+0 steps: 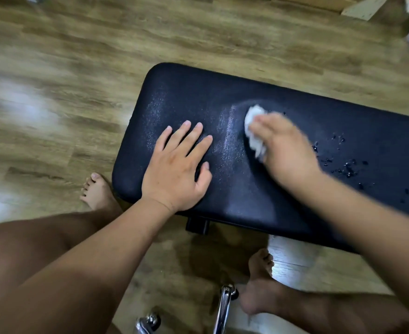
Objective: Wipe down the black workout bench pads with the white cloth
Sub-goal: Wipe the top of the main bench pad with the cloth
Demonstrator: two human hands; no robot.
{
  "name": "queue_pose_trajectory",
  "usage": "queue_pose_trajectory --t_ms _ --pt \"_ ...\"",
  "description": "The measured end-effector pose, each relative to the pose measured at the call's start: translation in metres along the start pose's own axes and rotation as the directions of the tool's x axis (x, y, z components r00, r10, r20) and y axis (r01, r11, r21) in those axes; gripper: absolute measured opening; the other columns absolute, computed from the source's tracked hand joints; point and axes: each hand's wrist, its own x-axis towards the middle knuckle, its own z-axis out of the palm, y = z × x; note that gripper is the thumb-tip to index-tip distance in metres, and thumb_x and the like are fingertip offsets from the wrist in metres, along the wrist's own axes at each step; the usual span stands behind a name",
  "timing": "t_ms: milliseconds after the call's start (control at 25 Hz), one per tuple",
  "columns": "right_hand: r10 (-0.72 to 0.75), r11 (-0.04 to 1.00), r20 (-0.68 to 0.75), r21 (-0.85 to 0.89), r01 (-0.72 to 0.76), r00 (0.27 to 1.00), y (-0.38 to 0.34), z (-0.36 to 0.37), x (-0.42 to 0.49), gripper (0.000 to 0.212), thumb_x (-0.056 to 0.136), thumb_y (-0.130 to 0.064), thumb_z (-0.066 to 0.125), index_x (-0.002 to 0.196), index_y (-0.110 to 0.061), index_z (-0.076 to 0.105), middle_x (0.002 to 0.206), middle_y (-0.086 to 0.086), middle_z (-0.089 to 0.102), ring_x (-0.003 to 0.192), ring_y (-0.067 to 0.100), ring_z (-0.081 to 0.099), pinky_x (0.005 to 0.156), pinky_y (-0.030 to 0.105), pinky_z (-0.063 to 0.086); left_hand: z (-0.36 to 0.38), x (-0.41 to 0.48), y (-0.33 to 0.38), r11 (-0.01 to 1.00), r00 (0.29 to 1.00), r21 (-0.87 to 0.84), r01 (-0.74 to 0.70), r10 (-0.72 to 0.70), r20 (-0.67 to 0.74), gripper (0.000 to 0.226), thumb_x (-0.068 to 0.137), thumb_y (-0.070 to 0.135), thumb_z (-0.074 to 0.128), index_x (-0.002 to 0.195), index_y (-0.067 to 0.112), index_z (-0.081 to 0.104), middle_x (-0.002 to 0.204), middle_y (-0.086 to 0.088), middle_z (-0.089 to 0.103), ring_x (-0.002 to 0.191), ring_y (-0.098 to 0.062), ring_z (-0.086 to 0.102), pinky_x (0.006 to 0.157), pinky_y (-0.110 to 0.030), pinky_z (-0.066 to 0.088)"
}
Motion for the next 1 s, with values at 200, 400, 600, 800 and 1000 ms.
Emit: queue_pose_trajectory --t_ms 200,400,600,800,1000 --pt "0.204 0.979 -0.067 -0.009 -0.205 0.977 0.042 0.0 0.096 0.032 0.072 0.003 0.048 0.092 -0.019 0.059 0.095 0.006 0.063 0.085 0.03 0.059 0.067 0.032 0.045 0.001 -0.001 0.0 1.0 1.0 0.004 0.0 0.0 0.005 0.052 0.088 0.035 0.043 0.135 0.016 0.057 0.148 -0.007 0.048 0.141 -0.028 0.038 0.117 -0.05 0.023" --pt "0.13 0.984 -0.182 0.142 -0.105 0.975 0.008 0.006 0.019 0.026 0.073 -0.002 0.046 0.088 -0.018 0.059 0.091 0.0 0.058 0.088 0.025 0.05 0.064 0.03 0.037 0.0 -0.001 0.001 1.0 1.0 0.012 0.008 -0.008 0.001 0.053 0.088 0.036 0.042 0.135 0.016 0.057 0.148 -0.007 0.048 0.141 -0.028 0.037 0.117 -0.05 0.024" --pt "-0.068 0.967 -0.102 0.239 0.091 0.992 -0.056 0.011 -0.114 0.037 0.083 -0.008 0.036 0.108 -0.009 0.064 0.117 0.006 0.059 0.106 0.026 0.052 0.086 0.029 0.046 0.001 -0.002 0.001 1.0 1.0 0.018 -0.002 0.002 -0.007 0.053 0.089 0.035 0.042 0.136 0.015 0.056 0.149 -0.008 0.047 0.141 -0.028 0.037 0.117 -0.05 0.023" --pt "-0.159 0.976 -0.024 0.144 0.161 0.987 -0.003 0.004 -0.077 0.042 0.08 -0.015 0.038 0.117 -0.022 0.058 0.121 0.009 0.059 0.107 0.03 0.056 0.083 0.037 0.055 0.002 -0.003 0.001 1.0 1.0 0.018 -0.011 0.011 -0.017 0.052 0.089 0.034 0.044 0.136 0.014 0.055 0.149 -0.008 0.047 0.142 -0.029 0.036 0.117 -0.05 0.023" --pt "0.005 1.0 -0.087 0.006 -0.004 0.996 0.065 -0.004 0.053 0.03 0.075 -0.003 0.047 0.097 -0.016 0.064 0.098 0.01 0.065 0.087 0.03 0.061 0.069 0.03 0.047 0.003 -0.001 0.001 1.0 0.999 0.007 -0.013 0.013 -0.041 0.051 0.088 0.033 0.045 0.133 0.014 0.058 0.147 -0.009 0.049 0.139 -0.03 0.04 0.116 -0.051 0.025"
